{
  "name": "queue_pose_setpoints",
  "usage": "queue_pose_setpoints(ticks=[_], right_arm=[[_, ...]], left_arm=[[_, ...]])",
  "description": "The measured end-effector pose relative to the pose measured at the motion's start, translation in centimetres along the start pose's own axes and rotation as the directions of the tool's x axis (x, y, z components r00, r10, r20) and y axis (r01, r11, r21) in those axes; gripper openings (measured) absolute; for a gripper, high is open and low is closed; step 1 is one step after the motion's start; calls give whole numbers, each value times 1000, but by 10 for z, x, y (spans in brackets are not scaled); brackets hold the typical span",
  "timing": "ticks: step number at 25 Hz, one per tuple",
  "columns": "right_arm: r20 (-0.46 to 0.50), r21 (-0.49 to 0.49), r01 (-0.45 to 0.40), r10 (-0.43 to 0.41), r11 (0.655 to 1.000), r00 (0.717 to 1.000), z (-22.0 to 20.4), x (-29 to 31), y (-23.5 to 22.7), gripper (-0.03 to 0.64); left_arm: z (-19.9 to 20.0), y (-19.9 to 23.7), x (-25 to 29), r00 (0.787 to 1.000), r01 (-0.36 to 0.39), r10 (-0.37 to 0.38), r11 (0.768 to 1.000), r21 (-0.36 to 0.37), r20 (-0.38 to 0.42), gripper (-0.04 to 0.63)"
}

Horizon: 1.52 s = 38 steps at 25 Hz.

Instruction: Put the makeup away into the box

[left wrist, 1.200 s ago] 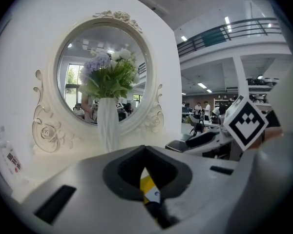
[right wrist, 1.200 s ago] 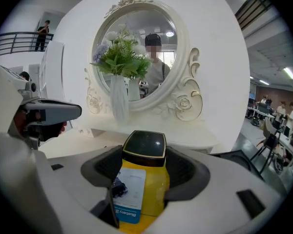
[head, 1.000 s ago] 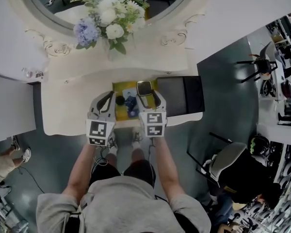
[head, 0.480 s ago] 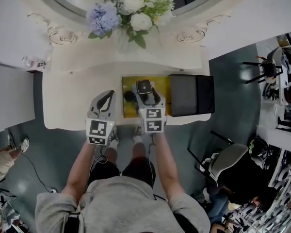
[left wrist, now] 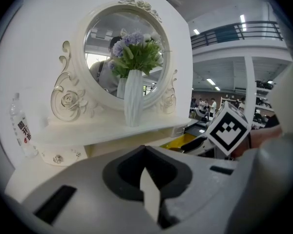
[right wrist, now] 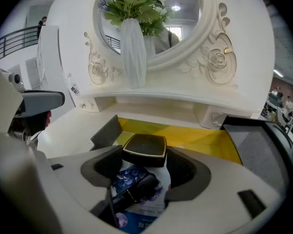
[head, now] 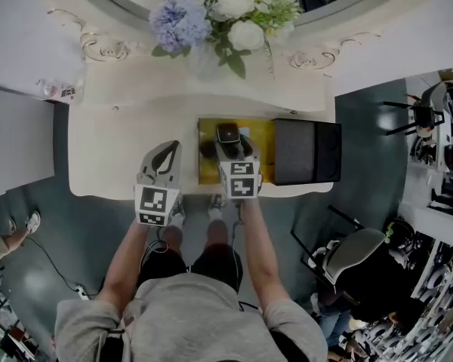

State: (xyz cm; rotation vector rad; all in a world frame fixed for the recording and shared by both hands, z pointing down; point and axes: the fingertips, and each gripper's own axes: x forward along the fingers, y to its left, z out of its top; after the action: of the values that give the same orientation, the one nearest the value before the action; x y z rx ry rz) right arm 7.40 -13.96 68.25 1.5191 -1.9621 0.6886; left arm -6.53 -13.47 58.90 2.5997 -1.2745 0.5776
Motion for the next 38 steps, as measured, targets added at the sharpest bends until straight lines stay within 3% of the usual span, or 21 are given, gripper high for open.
queue_pose_setpoints(ticks=[9,21,25,32,38], right_arm=[[6,-2,21,-21,1000,1000,2,-6,-2,290],[199,3,64,-64,998,978,69,-92,5,288],[297,-3,74,-69,997,952,96,-131,16,279],[413,-10,132,-116,991,903,122,-194,39,154],[485,10,179,-161,984,860,129,-227,55,92]], left_arm=[[8,-1,-4,1000,6,-6,1000,7,17,1],[79,-9,-39,990,22,-32,997,70,134,0],[107,-12,-58,982,32,-52,994,106,184,0],[135,-11,-97,970,37,-73,987,156,233,2],[147,-7,-125,959,42,-94,980,193,268,0]])
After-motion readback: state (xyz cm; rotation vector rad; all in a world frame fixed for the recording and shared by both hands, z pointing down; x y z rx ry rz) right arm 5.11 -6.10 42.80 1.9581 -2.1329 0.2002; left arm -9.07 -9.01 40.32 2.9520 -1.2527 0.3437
